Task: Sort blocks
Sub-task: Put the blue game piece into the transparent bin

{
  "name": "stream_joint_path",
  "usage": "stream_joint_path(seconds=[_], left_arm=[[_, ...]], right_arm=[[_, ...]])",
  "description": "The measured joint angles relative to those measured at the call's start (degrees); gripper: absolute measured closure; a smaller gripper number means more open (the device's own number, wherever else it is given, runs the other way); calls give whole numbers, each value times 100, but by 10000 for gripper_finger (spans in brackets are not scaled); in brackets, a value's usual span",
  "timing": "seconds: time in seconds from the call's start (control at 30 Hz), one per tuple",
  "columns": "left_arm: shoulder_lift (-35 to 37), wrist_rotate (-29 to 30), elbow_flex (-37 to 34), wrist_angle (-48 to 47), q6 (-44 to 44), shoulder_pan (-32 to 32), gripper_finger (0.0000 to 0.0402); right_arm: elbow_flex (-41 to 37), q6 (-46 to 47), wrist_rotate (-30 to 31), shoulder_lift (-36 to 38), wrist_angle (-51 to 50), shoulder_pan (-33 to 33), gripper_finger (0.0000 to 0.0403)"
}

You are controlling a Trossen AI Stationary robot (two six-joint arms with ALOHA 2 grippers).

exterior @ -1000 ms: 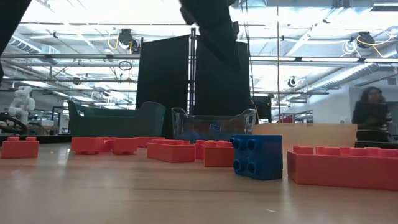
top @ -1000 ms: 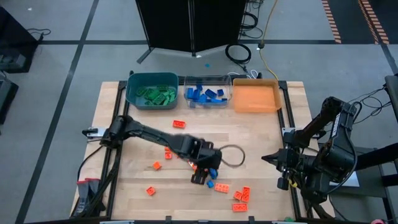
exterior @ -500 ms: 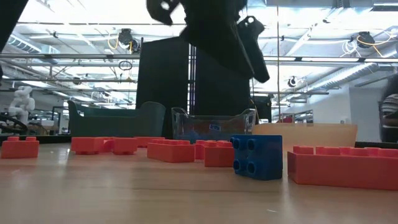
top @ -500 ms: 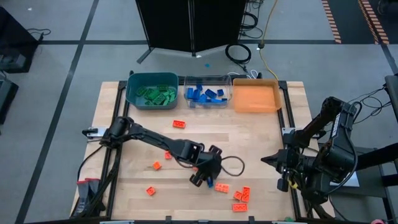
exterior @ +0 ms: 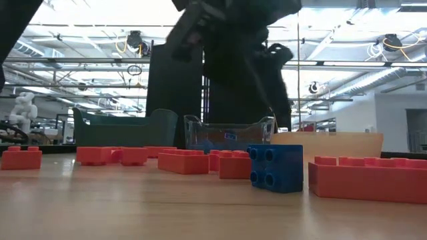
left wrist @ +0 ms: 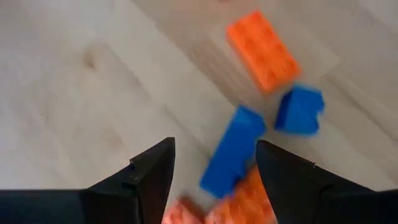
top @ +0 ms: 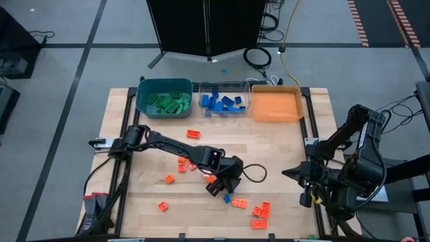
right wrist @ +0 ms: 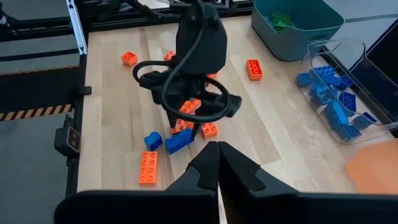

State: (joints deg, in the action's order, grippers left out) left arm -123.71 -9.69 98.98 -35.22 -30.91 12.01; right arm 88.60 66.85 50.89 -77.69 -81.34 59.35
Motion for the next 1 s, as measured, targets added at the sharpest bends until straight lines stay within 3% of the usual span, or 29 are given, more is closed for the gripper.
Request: stream_joint_path(seconds=[0.37, 0.63, 0.83, 1.0], left_arm=[[-346, -271, -6, -129, -9, 13, 177], [-668, -257, 11, -167, -241, 4, 235], [-692, -94, 22, -203, -240, 7, 304], [-608, 30, 23, -97, 216, 4, 308]], right_arm=[[1, -10, 0, 0, -84, 0, 402], [0, -4, -3, -1, -108, 0, 402], [0, -3, -8, 0, -115, 0, 402], [2, -2, -2, 0, -129, 0, 402]])
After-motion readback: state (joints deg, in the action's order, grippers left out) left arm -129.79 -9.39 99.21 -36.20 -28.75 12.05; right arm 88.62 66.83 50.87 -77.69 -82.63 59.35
